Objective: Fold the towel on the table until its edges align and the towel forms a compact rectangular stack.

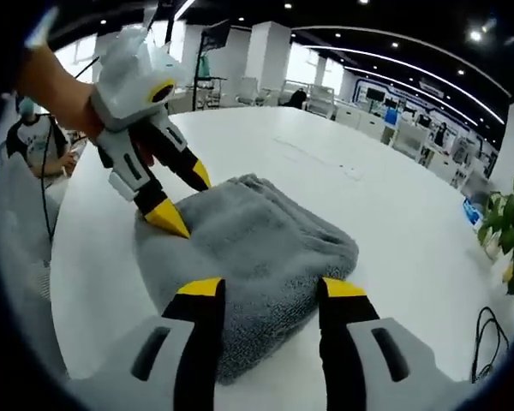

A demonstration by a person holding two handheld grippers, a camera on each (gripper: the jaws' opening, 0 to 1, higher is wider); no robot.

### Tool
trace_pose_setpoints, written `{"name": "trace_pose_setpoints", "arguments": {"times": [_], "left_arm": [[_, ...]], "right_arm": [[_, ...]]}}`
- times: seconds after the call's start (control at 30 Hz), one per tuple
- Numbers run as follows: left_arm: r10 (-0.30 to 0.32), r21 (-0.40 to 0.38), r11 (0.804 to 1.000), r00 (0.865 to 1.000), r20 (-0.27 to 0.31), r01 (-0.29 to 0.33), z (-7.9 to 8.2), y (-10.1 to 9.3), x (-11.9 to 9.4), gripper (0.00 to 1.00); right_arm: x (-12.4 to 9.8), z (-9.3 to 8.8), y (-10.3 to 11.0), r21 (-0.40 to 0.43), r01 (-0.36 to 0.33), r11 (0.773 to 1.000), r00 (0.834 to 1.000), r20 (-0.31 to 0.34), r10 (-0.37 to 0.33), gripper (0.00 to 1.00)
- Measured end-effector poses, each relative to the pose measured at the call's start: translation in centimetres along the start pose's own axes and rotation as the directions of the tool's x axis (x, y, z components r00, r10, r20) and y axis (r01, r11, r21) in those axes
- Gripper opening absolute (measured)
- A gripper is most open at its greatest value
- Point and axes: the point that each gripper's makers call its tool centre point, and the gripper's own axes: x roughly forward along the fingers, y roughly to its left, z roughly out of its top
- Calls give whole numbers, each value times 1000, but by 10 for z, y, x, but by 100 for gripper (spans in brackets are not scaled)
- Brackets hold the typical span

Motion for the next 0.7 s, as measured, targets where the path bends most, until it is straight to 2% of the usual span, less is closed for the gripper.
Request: {"name": "trace_pose_setpoints", "arguments": {"times": [0.07,0.4,0.7], "left_arm": [[-1,1,1000,1000,-1,1,0,0,0,42],[-21,-42,999,1000,4,21,2,6,5,42],[-24,-2,1000,1000,-8,24,14,25,16,42]], "right_arm": [[3,-4,-3,11,-1,1000,1000,-20,1,44],[17,-2,-12,49,-3,999,1000,-15,4,43],[30,7,-26,59,24,998,1000,-19,-23,43]]}}
